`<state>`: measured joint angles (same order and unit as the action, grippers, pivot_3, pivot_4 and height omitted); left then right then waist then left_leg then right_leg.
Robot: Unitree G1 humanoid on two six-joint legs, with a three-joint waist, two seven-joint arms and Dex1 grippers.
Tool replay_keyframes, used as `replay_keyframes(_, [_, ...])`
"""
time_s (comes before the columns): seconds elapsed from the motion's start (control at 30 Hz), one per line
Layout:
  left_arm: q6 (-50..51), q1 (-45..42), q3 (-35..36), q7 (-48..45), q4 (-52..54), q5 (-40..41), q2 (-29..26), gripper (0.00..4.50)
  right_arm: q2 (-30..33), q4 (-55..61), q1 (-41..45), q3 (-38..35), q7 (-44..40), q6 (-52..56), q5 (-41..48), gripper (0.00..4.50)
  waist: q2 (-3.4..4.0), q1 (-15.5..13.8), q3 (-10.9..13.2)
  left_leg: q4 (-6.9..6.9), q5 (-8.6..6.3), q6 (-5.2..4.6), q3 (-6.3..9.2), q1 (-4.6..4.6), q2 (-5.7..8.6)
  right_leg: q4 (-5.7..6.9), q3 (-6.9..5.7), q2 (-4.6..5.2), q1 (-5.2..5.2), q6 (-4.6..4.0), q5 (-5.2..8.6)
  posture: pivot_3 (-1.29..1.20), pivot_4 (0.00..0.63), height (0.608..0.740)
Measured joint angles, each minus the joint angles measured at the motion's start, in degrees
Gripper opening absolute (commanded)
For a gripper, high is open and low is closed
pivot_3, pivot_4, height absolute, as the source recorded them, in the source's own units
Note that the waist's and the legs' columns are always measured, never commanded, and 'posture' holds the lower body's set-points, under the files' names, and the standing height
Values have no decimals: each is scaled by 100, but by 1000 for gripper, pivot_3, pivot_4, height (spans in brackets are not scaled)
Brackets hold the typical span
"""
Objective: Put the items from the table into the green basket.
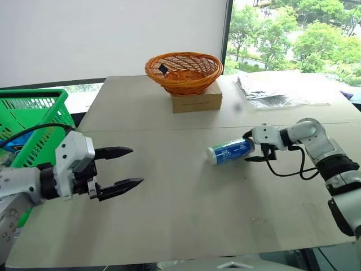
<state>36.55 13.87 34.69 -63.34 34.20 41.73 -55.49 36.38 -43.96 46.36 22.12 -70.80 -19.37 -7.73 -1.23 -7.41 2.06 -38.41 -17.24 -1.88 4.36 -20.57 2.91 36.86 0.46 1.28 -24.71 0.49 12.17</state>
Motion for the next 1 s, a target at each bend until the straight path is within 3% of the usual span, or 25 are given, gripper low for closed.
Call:
replay_keyframes(0.6, [191, -284, -251, 296, 118, 235, -62, 4348, -309, -841, 253, -36, 270, -879, -371, 4500, 15, 25, -1, 3, 5, 9, 0, 12, -8, 8, 9, -16, 3, -9, -5, 244, 0, 740])
replay_keyframes(0.7, [224, -355, -378, 242, 119, 316, -102, 4413, -322, -843, 253, -73, 293, -908, -366, 3756, 17, 33, -1, 3, 6, 10, 0, 13, -8, 9, 11, -17, 3, -10, -5, 240, 0, 740])
replay_keyframes(0.73, [242, -377, -409, 234, 119, 320, -145, 4413, -332, -842, 254, -116, 293, -908, -346, 3090, 16, 36, -1, 3, 6, 10, 0, 15, -9, 10, 11, -19, 4, -10, -5, 240, 0, 740])
replay_keyframes(0.87, [268, -524, -600, 242, 116, 334, -174, 4413, -361, -828, 252, -161, 262, -876, -319, 1903, 19, 44, -1, 4, 7, 12, -3, 21, -10, 13, 16, -22, 8, -12, -6, 232, 0, 740])
replay_keyframes(1.0, [298, -621, -621, 256, 114, 343, -174, 4413, -368, -811, 232, -204, 238, -801, -285, 1855, 19, 47, -1, 4, 8, 14, -3, 22, -10, 14, 17, -23, 8, -13, -7, 228, 0, 740])
